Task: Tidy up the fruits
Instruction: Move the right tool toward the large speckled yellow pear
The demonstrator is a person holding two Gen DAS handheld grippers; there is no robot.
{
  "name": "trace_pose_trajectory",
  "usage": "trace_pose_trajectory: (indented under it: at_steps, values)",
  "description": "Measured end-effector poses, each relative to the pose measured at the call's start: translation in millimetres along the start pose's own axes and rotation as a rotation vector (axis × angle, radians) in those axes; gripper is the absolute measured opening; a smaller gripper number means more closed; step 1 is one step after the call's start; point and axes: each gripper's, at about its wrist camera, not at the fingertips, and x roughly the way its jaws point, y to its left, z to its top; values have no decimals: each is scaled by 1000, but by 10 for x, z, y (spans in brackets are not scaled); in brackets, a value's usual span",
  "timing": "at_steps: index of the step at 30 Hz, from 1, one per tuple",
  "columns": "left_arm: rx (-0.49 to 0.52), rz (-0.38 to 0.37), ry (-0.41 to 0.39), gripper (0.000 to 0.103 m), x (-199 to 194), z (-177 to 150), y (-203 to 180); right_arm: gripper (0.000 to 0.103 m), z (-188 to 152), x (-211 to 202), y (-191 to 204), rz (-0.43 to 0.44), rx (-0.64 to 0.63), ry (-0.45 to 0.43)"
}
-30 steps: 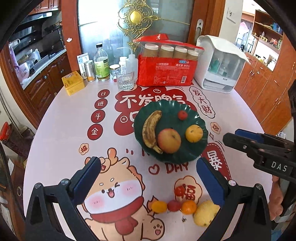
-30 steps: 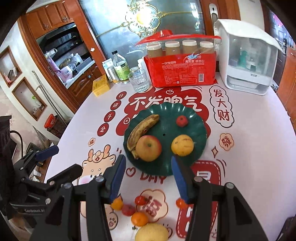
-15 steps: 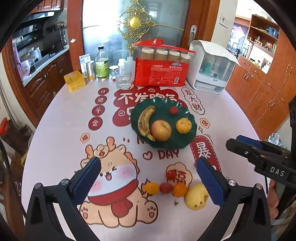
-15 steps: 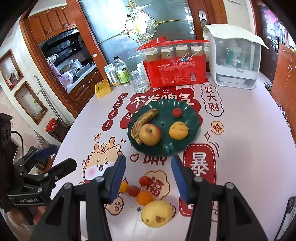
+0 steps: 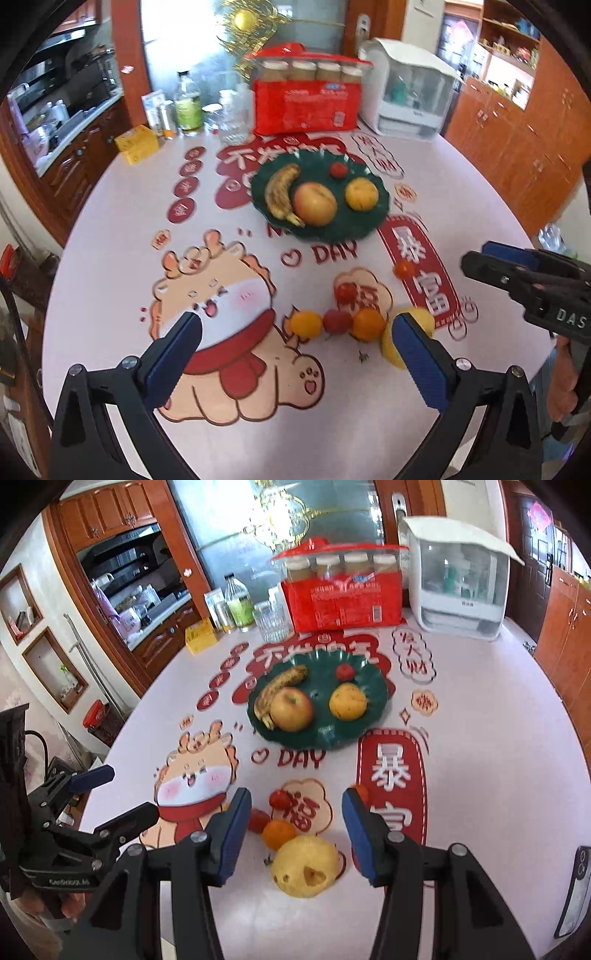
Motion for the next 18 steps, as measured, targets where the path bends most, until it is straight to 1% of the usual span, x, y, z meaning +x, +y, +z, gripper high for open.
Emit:
trace_pose_trajectory:
  at_steps: [4, 6, 8, 10, 14, 18]
  values:
    - [20, -21, 39, 102, 170, -133, -71, 52, -161, 175, -23, -7, 0, 43]
    - [20, -22, 52, 102, 238, -178, -92, 58, -240, 264, -12, -15, -12, 63]
    - [14, -26, 65, 102, 312, -219, -92, 60, -323, 351, 7, -28, -31, 78]
    - [0, -36, 82, 102, 382, -258, -58, 60, -416, 455, 26, -37, -50, 97]
    - [-39, -55, 114, 102, 511, -310, 41, 61, -525, 635, -1, -37, -42, 138]
    - [-74, -46, 135, 102, 630, -331, 131, 62, -585, 769, -38, -38, -31, 170]
